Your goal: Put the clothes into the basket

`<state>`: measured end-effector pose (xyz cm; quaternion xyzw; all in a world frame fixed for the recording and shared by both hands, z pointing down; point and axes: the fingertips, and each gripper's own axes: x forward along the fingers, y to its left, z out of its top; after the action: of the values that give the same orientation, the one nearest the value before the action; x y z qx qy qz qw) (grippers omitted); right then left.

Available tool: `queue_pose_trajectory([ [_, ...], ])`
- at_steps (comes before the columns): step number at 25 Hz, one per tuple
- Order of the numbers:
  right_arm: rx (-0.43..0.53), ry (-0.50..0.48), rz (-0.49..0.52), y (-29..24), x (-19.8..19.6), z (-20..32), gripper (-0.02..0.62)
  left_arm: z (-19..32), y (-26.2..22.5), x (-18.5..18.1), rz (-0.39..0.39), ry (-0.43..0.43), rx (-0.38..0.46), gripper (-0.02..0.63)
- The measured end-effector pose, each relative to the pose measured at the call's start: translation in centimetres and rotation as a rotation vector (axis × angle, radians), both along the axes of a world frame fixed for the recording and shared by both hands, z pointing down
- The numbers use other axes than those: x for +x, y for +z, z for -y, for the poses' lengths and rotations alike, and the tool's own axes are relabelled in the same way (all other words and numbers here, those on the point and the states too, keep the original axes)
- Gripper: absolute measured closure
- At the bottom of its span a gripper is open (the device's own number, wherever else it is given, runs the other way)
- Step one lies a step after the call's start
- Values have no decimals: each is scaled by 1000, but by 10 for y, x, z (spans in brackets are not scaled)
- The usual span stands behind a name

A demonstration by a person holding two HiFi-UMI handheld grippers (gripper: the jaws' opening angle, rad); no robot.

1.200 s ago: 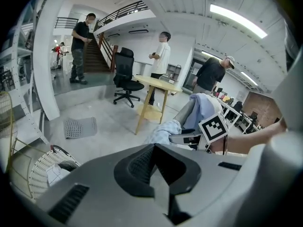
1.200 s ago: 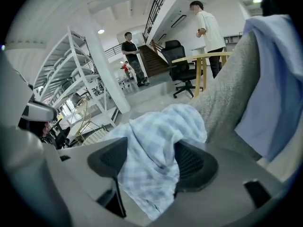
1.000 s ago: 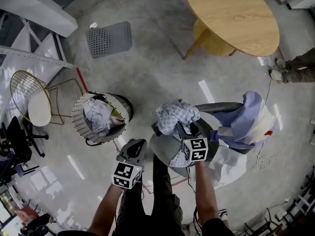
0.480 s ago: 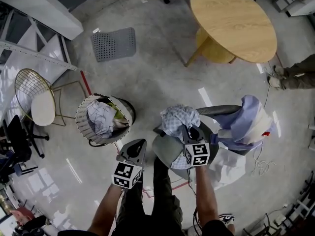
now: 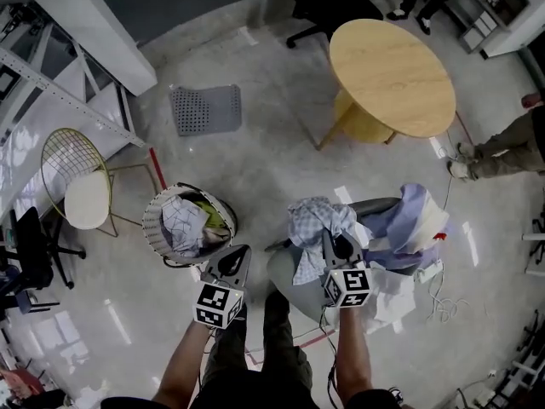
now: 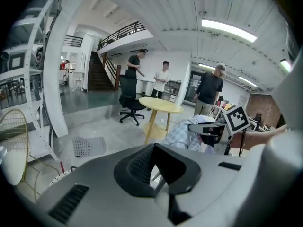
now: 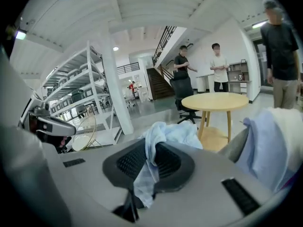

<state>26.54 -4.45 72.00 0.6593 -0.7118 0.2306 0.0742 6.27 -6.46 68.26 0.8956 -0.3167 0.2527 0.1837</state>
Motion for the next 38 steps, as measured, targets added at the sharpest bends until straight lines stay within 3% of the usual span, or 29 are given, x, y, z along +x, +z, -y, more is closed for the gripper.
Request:
queue_pose_trajectory([
  [10, 157, -23, -75, -128, -45, 15, 531, 17, -87, -61, -66, -57, 124, 600],
  [21, 315, -172, -97, -232, -164, 68, 531, 47, -154, -182, -102, -214, 240, 600],
  [28, 357, -278, -55, -256, -257, 94, 531, 56, -173, -269, -104, -342, 283, 600],
  [38, 352, -442, -31, -247, -381, 121, 530, 52, -171, -373, -84, -482, 292, 600],
])
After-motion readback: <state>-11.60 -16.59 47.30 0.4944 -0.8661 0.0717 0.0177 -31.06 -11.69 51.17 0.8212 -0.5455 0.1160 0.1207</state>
